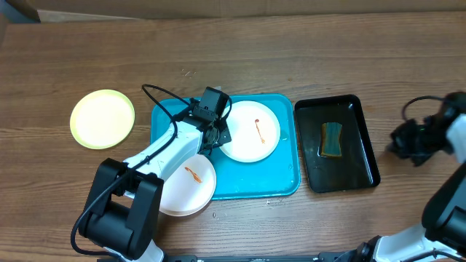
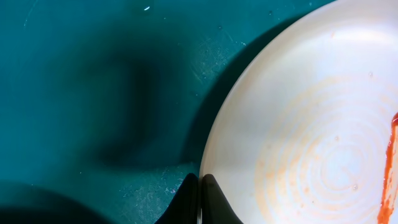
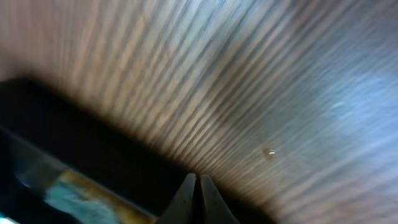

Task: Clean dirty plates on tray and stack at the side
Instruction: 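Reach the right gripper into the black tray toward the sponge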

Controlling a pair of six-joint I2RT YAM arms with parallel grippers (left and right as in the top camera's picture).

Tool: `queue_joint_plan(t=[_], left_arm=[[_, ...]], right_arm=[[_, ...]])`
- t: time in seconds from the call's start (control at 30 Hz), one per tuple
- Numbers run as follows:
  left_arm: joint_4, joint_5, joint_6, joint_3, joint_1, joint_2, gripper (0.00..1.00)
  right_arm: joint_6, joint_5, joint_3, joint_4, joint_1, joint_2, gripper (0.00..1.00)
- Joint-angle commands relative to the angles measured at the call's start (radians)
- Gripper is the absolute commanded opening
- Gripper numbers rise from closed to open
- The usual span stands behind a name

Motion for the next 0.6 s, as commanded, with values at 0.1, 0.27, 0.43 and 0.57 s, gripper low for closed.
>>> queue_joint_plan(t=[0.1, 0.27, 0.43, 0.57], left_arm=[[0.003, 0.001, 0.015, -0.006, -0.006, 0.010, 0.04], [0.003, 0.001, 0.015, -0.006, -0.006, 0.010, 0.05], [0.003, 0.001, 0.015, -0.006, -0.006, 0.010, 0.05], [0.003, 0.001, 0.020, -0.006, -0.006, 0.010, 0.05]], right_arm=[[0.005, 0.027, -0.072, 0.039, 0.134, -0.003, 0.04], [0.005, 0.042, -0.072, 0.024, 0.169, -0.003, 0.04], [0.005, 0.047, -0.065, 0.032, 0.161, -0.003, 0.04], [0.003, 0.050, -0.036, 0.055, 0.153, -0.004, 0.06]])
